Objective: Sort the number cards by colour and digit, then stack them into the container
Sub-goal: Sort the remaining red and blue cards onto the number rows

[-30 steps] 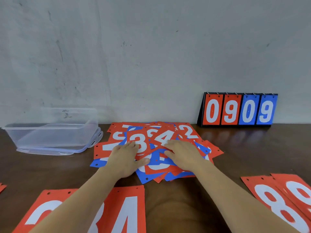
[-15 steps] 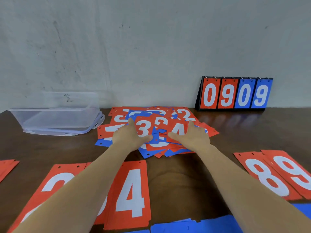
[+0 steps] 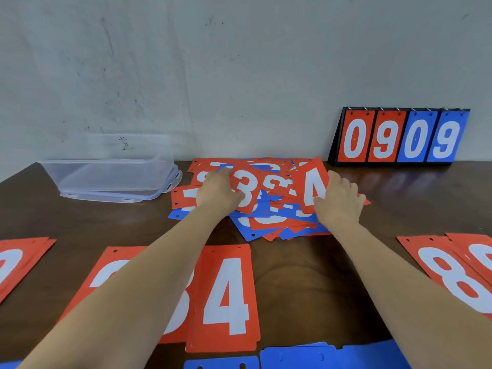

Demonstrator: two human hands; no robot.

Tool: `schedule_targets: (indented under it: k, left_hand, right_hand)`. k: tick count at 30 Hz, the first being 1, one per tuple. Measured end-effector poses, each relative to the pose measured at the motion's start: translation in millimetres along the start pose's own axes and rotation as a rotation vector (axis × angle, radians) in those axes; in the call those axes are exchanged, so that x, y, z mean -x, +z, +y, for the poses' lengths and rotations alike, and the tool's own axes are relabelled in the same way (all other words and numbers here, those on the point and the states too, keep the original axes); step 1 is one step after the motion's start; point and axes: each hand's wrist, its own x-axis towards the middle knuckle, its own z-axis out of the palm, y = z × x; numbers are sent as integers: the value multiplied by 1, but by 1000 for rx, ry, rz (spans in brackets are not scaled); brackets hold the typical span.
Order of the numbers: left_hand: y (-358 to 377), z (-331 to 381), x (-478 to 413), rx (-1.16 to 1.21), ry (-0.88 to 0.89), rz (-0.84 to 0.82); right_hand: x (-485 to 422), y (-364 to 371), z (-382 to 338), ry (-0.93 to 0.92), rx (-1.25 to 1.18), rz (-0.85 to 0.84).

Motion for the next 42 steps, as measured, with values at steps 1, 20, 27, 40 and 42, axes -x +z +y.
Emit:
schedule_targets:
  k: [1,20,27,40,42]
  left_hand:
    - [-2,-1,-1,82,1,23]
    - [-120,-43,103,701,-275,147]
    - [-131,-79,173,702,-381,167]
    - [-117,-101,199,537,-365,84]
    - [-115,-102,196,492,-358,71]
  right_hand:
    - [0,-1,0,-5,-38,20]
    - [88,-84,-36,189,-1043,-273]
    - [152,-83,-47,140,-951,-521]
    - [180,-46,-69,-74,-71,-412]
    - [182,-45,-71,-107,2,-381]
